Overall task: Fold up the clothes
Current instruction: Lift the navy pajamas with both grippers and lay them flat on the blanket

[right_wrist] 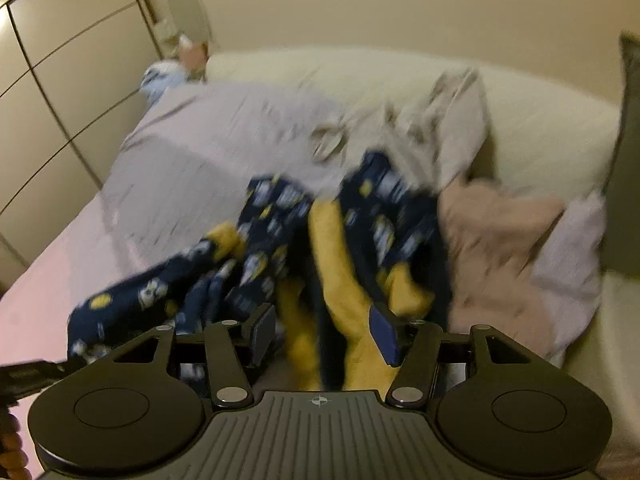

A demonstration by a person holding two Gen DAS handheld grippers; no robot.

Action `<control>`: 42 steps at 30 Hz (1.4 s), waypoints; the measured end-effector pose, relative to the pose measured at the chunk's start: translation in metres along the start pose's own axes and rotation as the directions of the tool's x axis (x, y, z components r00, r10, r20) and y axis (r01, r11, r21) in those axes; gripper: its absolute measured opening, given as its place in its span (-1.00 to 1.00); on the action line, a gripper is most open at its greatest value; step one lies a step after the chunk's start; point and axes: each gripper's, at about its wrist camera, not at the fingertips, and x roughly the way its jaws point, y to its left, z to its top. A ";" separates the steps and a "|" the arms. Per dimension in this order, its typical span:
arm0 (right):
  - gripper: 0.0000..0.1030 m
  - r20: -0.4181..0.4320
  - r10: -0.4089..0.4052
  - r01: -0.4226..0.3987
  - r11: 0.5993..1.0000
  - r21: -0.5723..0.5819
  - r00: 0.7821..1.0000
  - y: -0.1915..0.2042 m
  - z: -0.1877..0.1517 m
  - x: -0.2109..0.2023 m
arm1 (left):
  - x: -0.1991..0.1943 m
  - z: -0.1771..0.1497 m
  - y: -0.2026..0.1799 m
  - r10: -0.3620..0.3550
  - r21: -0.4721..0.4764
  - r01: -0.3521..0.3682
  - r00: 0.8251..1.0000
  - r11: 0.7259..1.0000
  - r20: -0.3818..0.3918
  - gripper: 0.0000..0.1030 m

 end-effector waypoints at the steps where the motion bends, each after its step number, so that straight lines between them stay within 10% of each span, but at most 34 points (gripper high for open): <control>1: 0.09 -0.030 0.016 -0.016 1.000 0.010 0.999 0.005 -0.004 0.004 | -0.021 0.001 0.009 0.023 -0.011 -0.023 0.999 1.000 0.046 -1.00; 5: 0.09 -0.138 0.074 -0.073 0.997 0.016 0.988 0.014 -0.019 0.030 | -0.122 0.002 0.063 0.227 -0.056 -0.220 0.951 0.974 0.212 -1.00; 8: 0.09 -0.209 0.097 -0.100 0.995 -0.005 0.973 0.028 -0.033 0.054 | -0.139 -0.007 0.104 0.297 -0.100 -0.287 0.949 0.953 0.108 -0.96; 12: 0.09 -0.257 0.093 -0.105 0.994 -0.033 0.962 0.043 -0.056 0.079 | -0.104 -0.035 0.122 0.265 -0.157 -0.266 0.964 0.951 -0.030 -0.27; 21: 0.09 -0.361 0.048 -0.085 0.993 -0.085 0.931 0.039 -0.070 0.137 | 0.034 -0.044 0.071 0.154 -0.075 -0.171 0.970 0.982 -0.188 0.01; 26: 0.09 -0.356 0.011 -0.048 0.994 -0.097 0.934 0.024 -0.054 0.160 | 0.109 -0.030 0.054 0.197 0.008 -0.201 0.948 0.979 -0.248 0.01; 30: 0.09 -0.359 -0.023 -0.005 0.997 -0.077 0.933 0.007 -0.046 0.170 | 0.143 -0.028 0.056 0.231 0.027 -0.233 0.931 0.972 -0.283 -0.77; 42: 0.11 -0.224 0.097 -0.131 0.981 -0.140 0.970 0.049 -0.022 0.239 | 0.127 -0.019 0.079 0.200 -0.073 -0.218 0.958 0.973 -0.205 -0.81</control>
